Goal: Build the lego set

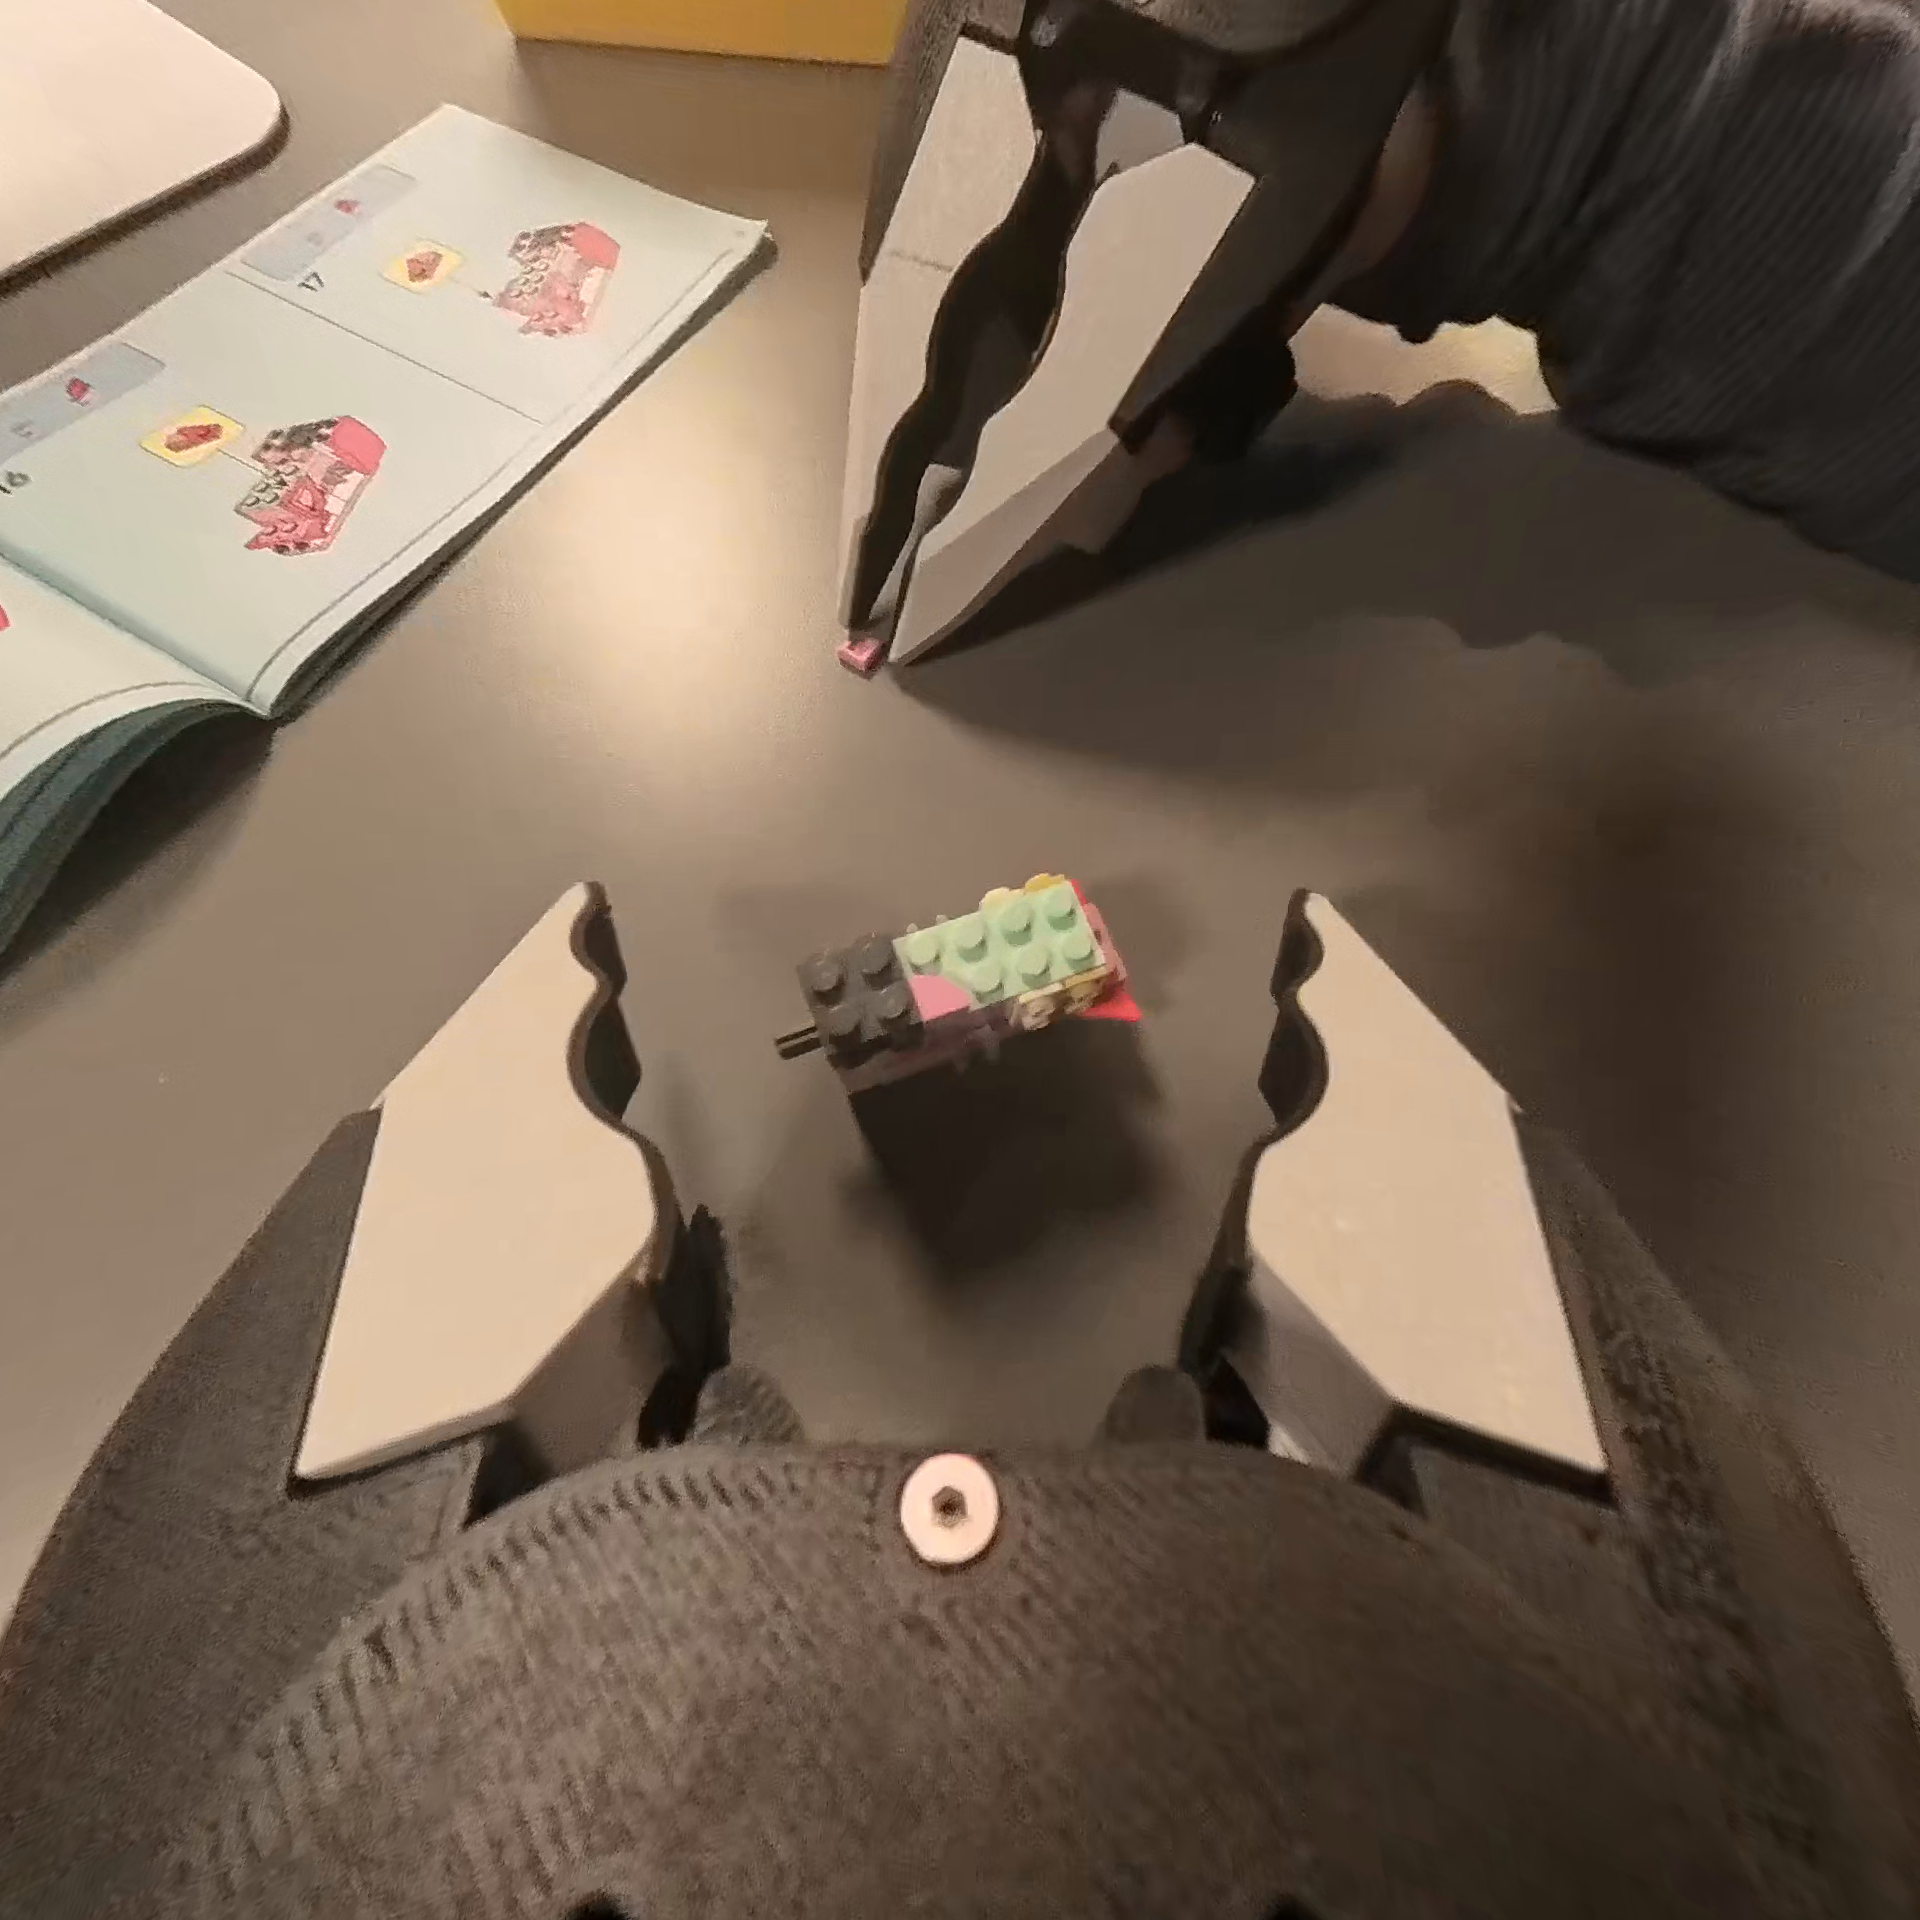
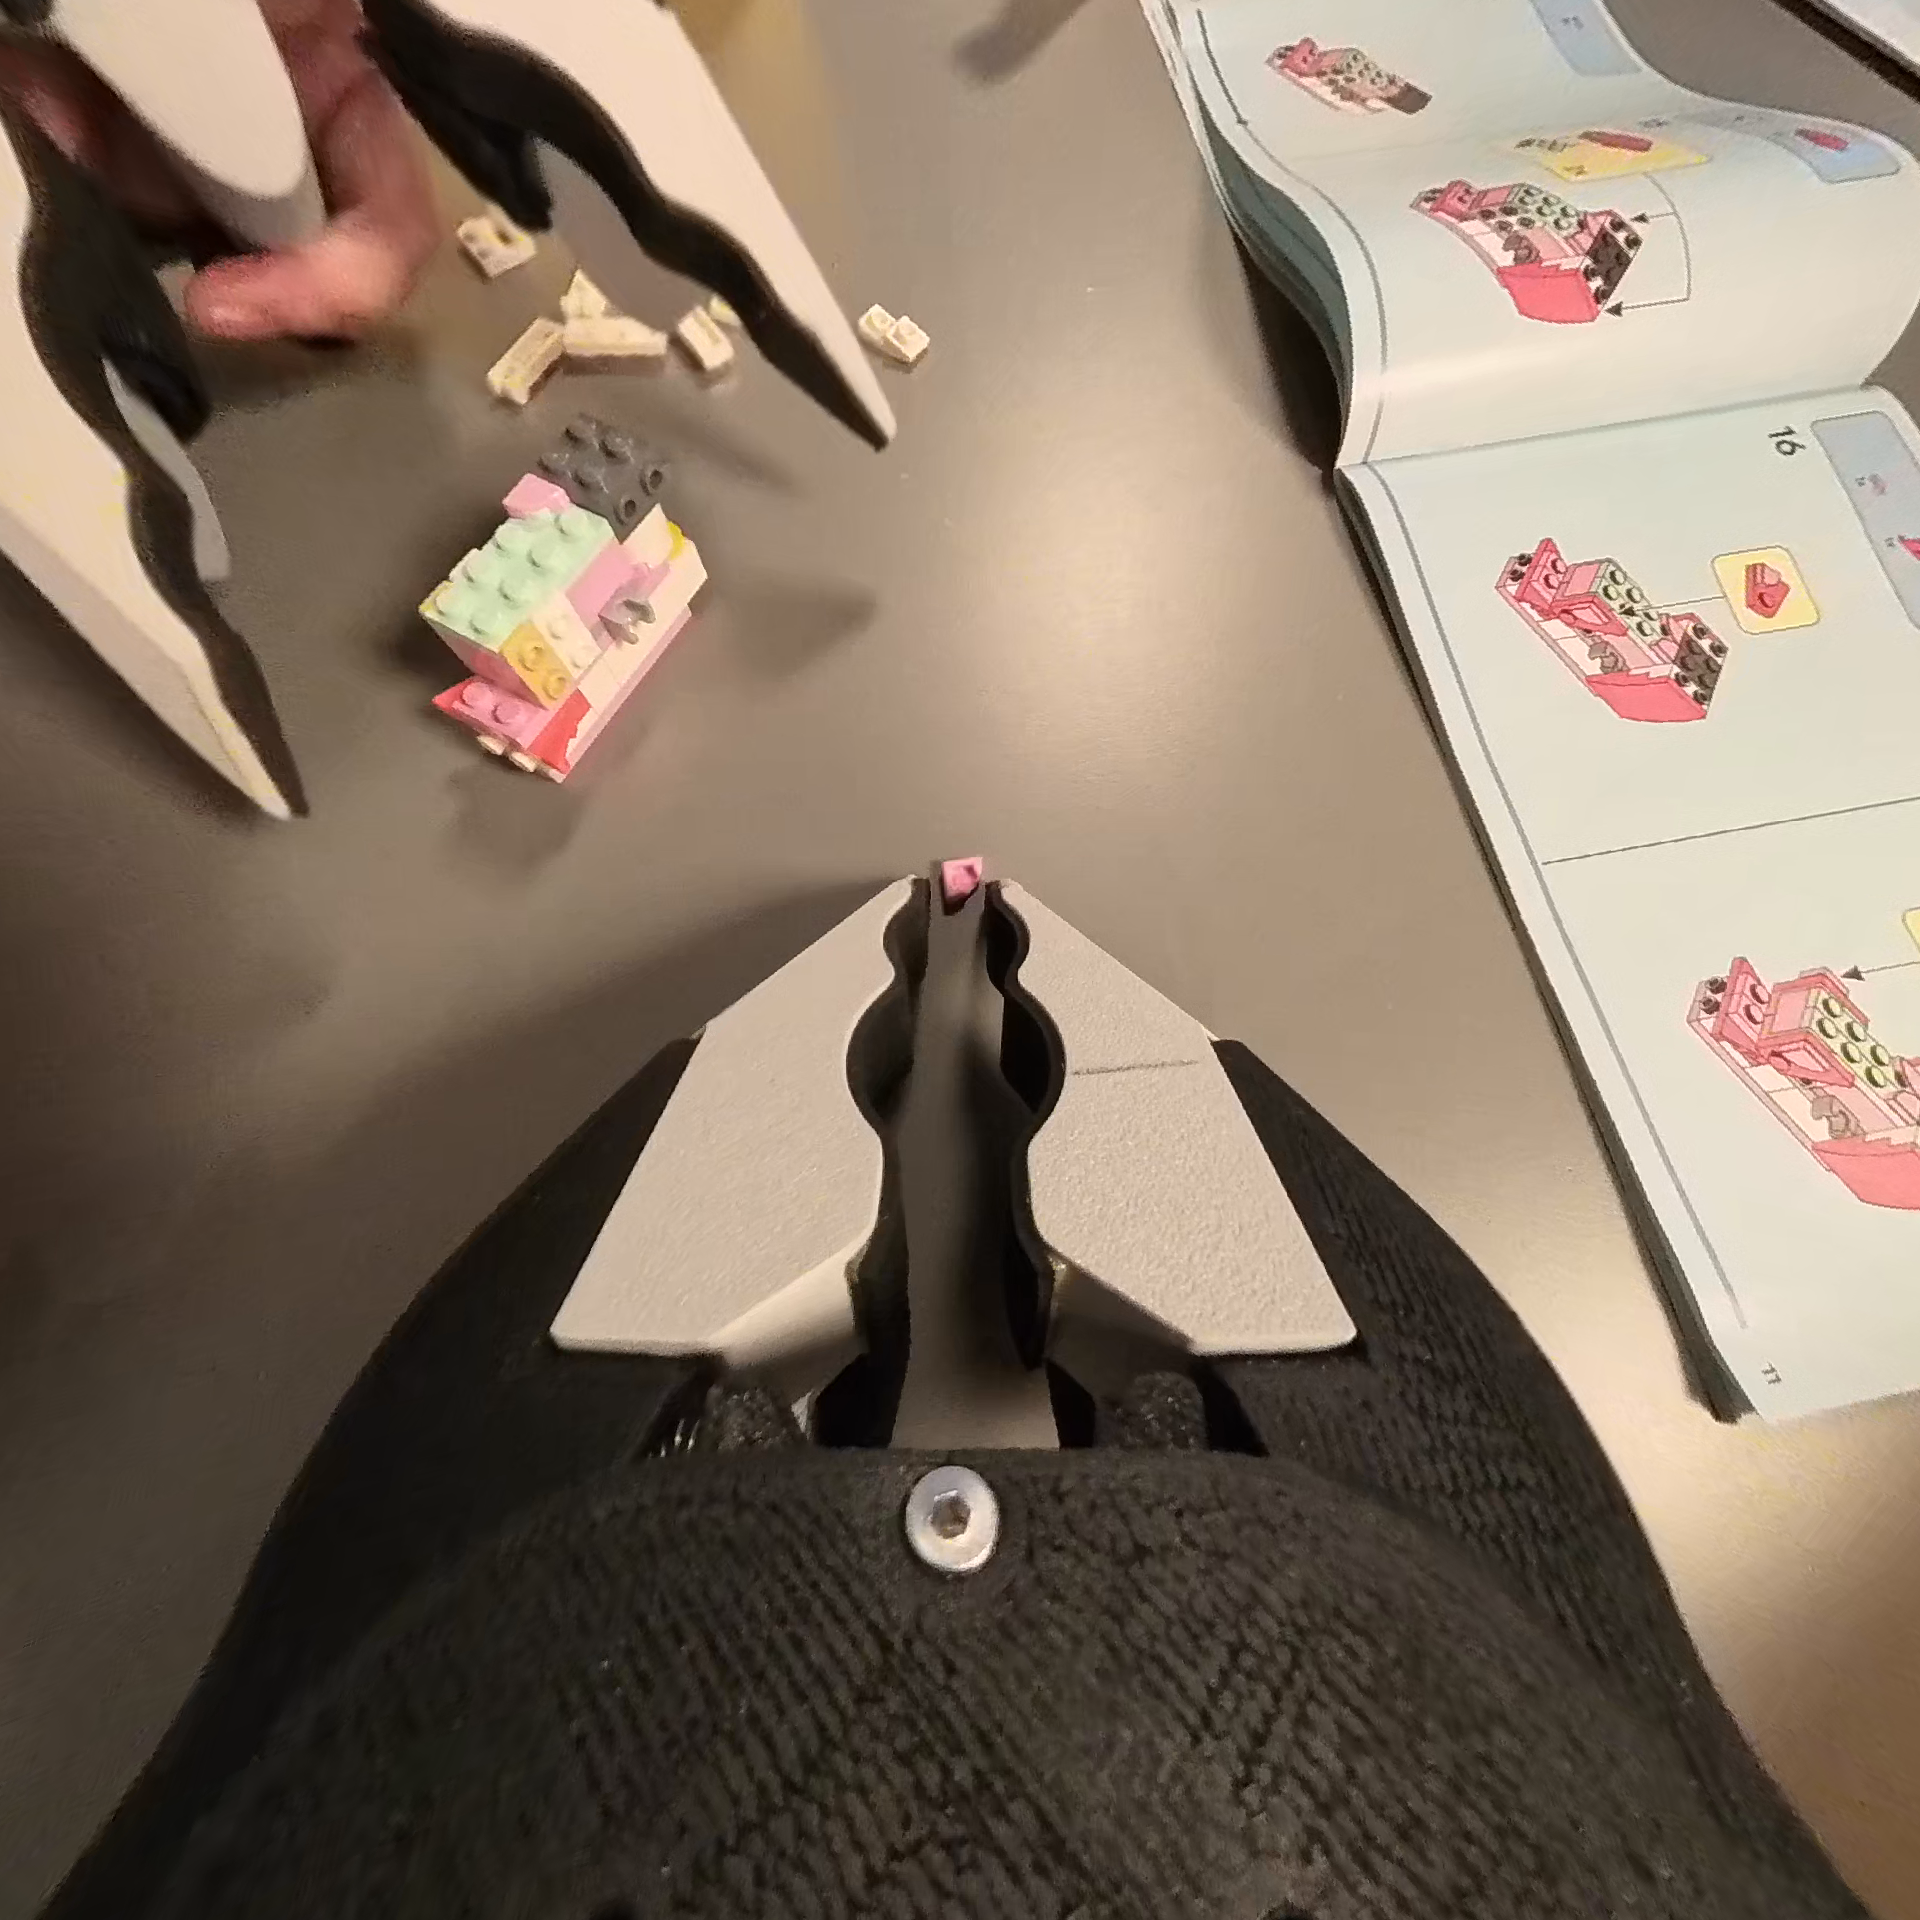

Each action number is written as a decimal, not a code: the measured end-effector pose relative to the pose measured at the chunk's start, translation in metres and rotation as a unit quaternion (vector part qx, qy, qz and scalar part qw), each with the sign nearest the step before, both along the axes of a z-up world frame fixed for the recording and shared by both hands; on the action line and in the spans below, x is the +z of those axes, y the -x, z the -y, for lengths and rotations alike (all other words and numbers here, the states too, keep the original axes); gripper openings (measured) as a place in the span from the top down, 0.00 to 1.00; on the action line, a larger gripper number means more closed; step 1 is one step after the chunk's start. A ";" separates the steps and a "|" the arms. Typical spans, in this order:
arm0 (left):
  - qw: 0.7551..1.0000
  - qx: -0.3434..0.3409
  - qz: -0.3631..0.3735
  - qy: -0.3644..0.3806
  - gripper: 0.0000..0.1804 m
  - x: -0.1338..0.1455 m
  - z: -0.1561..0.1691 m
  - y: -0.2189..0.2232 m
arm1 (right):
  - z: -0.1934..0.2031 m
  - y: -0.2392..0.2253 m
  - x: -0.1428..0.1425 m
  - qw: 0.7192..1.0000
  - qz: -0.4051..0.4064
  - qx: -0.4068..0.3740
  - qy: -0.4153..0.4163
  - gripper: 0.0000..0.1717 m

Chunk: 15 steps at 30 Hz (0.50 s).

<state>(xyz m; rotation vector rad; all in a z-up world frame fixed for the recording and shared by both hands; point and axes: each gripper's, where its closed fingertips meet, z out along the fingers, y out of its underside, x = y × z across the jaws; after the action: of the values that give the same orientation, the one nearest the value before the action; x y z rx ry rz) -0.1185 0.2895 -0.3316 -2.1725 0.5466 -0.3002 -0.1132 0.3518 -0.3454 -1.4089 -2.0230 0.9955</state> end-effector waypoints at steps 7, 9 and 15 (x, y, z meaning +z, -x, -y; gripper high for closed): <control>1.000 -0.001 0.019 0.000 0.34 -0.001 -0.001 -0.004 | 0.003 0.004 0.000 1.000 0.008 -0.019 0.022 0.98; 0.999 -0.001 0.028 -0.025 0.36 0.009 -0.003 -0.003 | 0.004 0.004 0.000 1.000 0.004 -0.016 0.007 0.98; 0.994 -0.004 0.041 -0.102 0.43 0.035 -0.005 0.000 | 0.003 0.007 0.001 0.999 -0.017 -0.005 -0.046 1.00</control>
<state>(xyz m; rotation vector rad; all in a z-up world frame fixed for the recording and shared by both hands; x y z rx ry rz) -0.1184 0.2941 -0.2967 -1.9520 0.5171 -0.3211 -0.1199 0.3491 -0.3447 -1.3439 -2.0093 0.9029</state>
